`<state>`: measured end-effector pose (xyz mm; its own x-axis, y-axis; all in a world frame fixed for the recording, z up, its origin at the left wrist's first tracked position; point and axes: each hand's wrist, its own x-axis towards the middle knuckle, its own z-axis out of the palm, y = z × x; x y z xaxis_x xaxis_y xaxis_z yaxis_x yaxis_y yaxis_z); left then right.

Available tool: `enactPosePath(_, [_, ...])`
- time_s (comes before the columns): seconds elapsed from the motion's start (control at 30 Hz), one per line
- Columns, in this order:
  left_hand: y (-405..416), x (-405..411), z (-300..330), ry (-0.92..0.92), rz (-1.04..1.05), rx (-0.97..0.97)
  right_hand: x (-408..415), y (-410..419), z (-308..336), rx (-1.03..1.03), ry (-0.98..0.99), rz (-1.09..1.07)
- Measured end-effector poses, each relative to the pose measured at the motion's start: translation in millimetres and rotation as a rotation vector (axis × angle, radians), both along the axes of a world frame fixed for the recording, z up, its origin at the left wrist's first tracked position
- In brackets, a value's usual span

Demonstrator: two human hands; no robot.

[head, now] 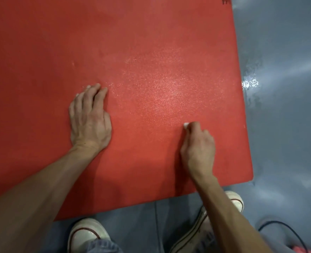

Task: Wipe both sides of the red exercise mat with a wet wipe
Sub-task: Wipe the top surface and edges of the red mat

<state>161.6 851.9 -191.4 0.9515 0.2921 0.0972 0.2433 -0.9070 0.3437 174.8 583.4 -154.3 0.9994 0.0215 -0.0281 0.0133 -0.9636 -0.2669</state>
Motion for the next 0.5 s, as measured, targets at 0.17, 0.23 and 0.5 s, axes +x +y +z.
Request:
enactPosePath(0.17, [1, 0, 0, -0.009, -0.003, -0.006, -43, 59, -3, 0.020, 0.051, 0.657])
enactPosePath(0.23, [1, 0, 0, -0.003, -0.001, -0.014, -22, 22, -4, 0.000, 0.034, 0.548])
enactPosePath(0.5, [1, -1, 1, 0.003, 0.002, -0.011, -25, 53, -4, 0.034, 0.010, 0.273])
